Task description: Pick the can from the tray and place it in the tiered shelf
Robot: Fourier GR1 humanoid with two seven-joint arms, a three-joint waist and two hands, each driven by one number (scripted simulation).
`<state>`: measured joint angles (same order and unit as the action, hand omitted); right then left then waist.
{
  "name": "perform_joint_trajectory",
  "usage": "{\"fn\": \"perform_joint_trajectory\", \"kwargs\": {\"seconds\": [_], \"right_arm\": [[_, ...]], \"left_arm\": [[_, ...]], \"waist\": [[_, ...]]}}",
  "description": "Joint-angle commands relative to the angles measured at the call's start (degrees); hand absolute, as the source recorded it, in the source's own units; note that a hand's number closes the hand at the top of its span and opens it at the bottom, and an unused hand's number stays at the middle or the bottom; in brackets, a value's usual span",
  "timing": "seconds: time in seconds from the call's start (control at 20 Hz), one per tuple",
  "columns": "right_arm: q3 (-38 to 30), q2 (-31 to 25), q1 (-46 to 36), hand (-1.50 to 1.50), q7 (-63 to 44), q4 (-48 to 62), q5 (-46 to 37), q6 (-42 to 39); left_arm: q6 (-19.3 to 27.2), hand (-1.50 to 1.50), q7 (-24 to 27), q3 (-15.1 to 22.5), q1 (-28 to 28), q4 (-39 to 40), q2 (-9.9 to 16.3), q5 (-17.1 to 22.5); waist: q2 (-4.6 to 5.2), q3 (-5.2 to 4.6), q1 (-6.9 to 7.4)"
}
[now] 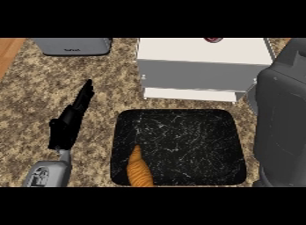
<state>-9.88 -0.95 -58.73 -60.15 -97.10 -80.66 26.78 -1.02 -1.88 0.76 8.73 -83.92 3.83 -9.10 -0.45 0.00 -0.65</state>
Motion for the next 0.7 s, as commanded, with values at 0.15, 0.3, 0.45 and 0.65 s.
{"fn": "perform_joint_trajectory", "kwargs": {"seconds": [0.15, 0.3, 0.45, 0.65], "right_arm": [[-7.34, -2.16, 2.58, -1.5, -9.81, -17.08, 3.41, -20.18], [-7.26, -0.49, 12.1, -1.5, -8.58, -27.4, 6.51, -25.88], [-11.11, -2.13, 15.89, -1.5, -8.29, -35.18, 12.65, -33.61], [-14.39, -3.26, 21.17, -1.5, -9.04, -45.84, 18.81, -44.68]], "left_arm": [[0.03, 0.0, 0.72, -1.43, -1.25, 0.12, 0.81, 0.6], [-0.64, 0.0, -1.91, -1.97, -0.06, -1.73, 0.9, 1.99], [1.16, 0.0, -1.13, -1.85, 0.77, 0.71, 0.52, 0.1], [-0.32, 0.0, -0.61, -2.56, -2.23, -1.44, 1.65, 1.5]], "waist": [[-0.67, 0.0, -1.98], [-0.78, 0.08, -2.48], [-0.71, 0.09, -3.47], [-1.0, 0.05, -3.03]]}}
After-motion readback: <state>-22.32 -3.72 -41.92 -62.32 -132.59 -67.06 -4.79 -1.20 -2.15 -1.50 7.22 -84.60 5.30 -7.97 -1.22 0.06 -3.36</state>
